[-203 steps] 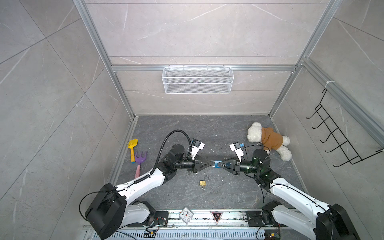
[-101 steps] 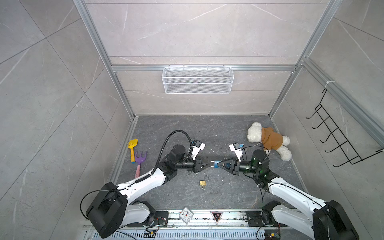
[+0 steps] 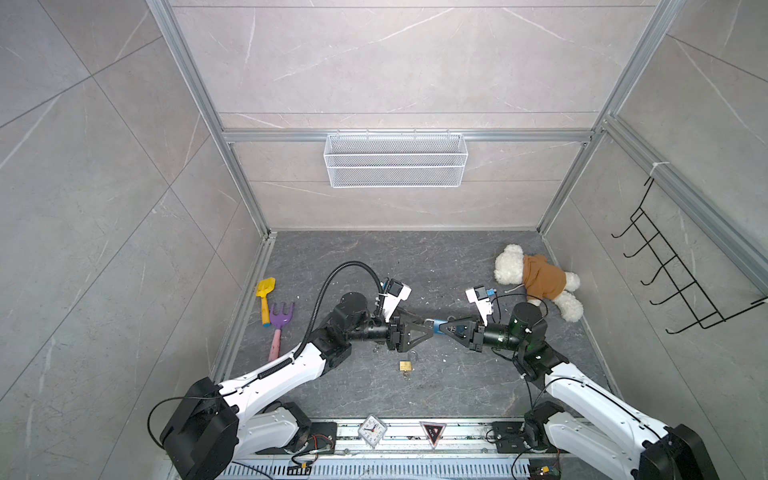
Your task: Lock with the key
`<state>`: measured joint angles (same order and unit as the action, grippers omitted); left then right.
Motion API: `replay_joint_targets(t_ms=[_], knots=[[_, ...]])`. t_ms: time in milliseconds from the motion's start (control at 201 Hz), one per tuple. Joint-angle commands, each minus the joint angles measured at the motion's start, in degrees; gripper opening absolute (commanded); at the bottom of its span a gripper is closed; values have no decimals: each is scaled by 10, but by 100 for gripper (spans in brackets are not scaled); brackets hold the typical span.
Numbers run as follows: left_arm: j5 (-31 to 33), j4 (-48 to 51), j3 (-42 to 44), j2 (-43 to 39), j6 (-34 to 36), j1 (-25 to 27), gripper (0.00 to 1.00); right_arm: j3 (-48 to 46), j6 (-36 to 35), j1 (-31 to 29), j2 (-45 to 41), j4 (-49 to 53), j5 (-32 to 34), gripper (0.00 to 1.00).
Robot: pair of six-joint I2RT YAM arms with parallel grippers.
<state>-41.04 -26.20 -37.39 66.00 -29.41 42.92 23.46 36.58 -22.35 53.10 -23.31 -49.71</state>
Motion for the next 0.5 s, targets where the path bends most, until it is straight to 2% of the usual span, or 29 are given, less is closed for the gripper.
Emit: replay_joint_targets(t_ms=[0, 50, 134, 209, 304, 393, 493], knots=[[20, -66, 13, -19, -22, -11, 78, 22, -37, 13, -20, 69, 40, 0], [92, -46, 18, -25, -40, -15, 78, 28, -42, 16, -25, 80, 44, 0], [270, 71, 5, -37, -59, -16, 75, 39, -54, 17, -27, 110, 57, 0], [336, 118, 4, -38, -56, -16, 75, 42, -61, 17, -29, 121, 71, 0], [334, 112, 12, -36, -46, -17, 75, 38, -67, 17, -31, 118, 82, 0], [290, 43, 41, -30, -48, -20, 79, 25, -60, 17, -29, 77, 68, 0], [170, -75, 66, 0, -92, -54, 80, 12, -43, 18, -15, 24, 38, 0]])
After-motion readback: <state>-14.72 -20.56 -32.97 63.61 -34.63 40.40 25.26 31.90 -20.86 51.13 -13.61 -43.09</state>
